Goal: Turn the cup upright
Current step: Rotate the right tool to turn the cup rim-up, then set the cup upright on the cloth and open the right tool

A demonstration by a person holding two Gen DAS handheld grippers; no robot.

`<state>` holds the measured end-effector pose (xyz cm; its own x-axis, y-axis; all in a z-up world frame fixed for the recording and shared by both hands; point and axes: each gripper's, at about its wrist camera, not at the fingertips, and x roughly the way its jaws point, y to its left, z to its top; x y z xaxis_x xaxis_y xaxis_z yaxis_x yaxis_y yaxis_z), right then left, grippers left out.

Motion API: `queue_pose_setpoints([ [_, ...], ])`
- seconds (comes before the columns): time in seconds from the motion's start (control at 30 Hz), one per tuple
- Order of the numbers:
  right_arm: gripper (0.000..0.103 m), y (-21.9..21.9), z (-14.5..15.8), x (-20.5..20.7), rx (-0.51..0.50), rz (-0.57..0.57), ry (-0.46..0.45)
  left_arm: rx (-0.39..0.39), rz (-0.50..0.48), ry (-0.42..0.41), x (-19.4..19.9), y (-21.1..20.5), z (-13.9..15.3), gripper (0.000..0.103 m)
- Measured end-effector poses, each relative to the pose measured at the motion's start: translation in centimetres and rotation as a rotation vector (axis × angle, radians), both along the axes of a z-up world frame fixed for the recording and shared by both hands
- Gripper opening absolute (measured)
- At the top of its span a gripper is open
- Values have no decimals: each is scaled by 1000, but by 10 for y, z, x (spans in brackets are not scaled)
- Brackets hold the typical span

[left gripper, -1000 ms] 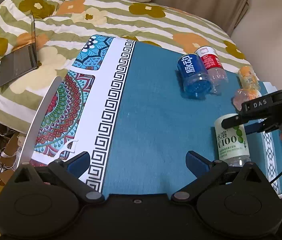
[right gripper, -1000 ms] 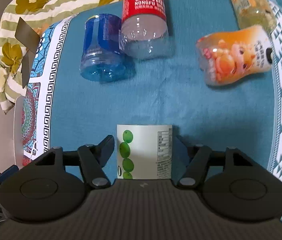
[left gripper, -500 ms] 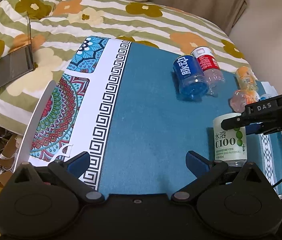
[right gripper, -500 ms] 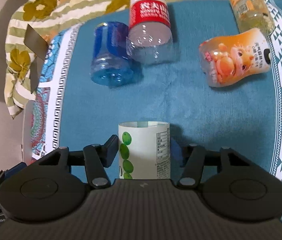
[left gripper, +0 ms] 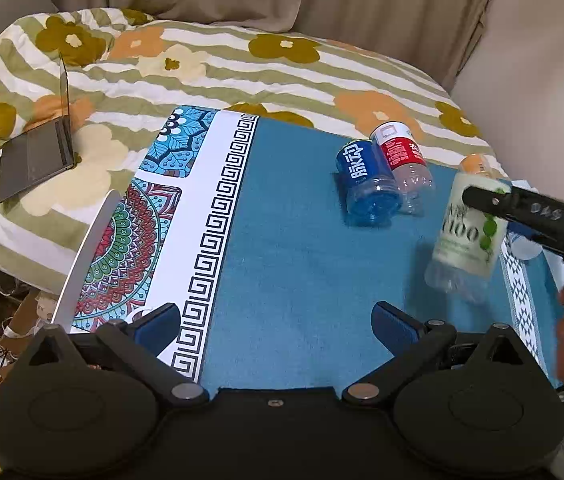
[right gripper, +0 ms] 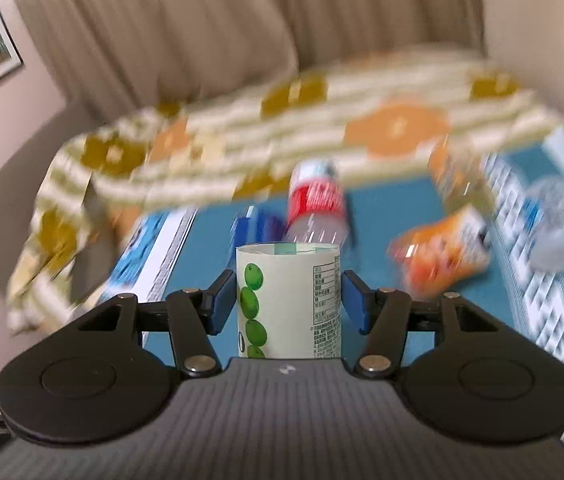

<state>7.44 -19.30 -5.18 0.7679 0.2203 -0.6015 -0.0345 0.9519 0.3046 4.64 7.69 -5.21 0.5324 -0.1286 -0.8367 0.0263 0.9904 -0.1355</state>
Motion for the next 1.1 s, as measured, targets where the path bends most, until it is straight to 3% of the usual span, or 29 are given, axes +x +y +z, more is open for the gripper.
queue_pose_setpoints([
  [0.1,72,10,-15,-11,-78,-32,-127,21,-20,1,-4,-3,-4,103],
  [0.23,72,25,-35,-15,-155,-47,-195,53,-62,-3,-10,-7,-12,103],
  [0.5,73,25,-57,-19,-158,-66,-229,87,-119,-3,-16,-8,-23,103],
  [1.1,74,35,-50,-53,-222,-17,-152,55,-173,19,-12,-20,-30,103],
])
